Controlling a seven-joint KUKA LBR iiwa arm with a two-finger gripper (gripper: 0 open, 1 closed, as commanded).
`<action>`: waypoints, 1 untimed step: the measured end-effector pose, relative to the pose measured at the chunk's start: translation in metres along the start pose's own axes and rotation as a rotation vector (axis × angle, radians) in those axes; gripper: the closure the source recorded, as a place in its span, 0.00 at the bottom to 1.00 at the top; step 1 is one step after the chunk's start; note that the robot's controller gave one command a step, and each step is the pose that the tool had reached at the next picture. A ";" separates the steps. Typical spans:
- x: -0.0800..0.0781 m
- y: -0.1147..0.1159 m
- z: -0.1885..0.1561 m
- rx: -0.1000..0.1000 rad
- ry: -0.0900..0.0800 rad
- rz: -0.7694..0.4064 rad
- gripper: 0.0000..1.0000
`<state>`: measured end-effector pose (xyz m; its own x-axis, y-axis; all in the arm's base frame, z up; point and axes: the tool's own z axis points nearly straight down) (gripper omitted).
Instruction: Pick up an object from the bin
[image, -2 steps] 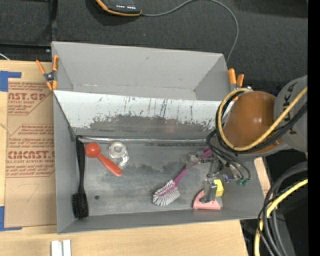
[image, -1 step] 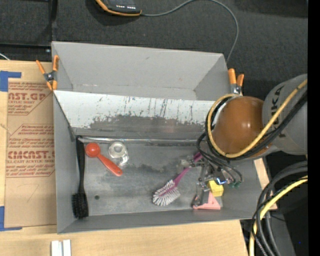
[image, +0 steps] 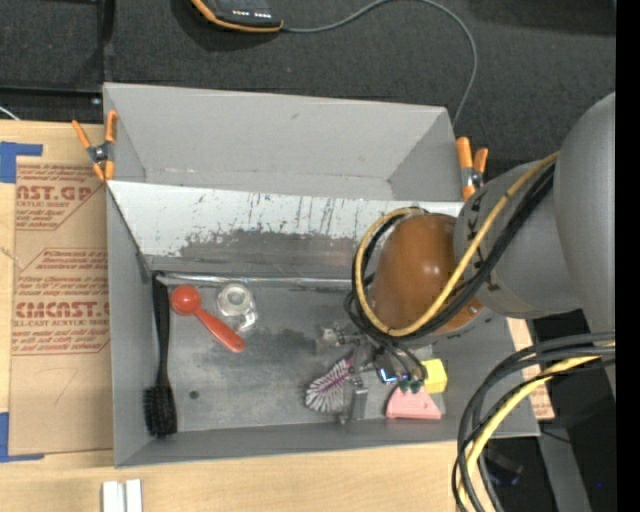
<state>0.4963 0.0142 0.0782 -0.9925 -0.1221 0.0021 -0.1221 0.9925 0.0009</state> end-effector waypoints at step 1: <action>0.005 -0.013 0.008 0.002 -0.009 -0.129 1.00</action>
Offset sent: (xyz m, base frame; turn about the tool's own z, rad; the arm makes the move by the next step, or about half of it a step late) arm 0.0000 0.0000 0.0000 0.0000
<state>0.4931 0.0009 0.0700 -0.9685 -0.2489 -0.0064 -0.2489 0.9685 -0.0013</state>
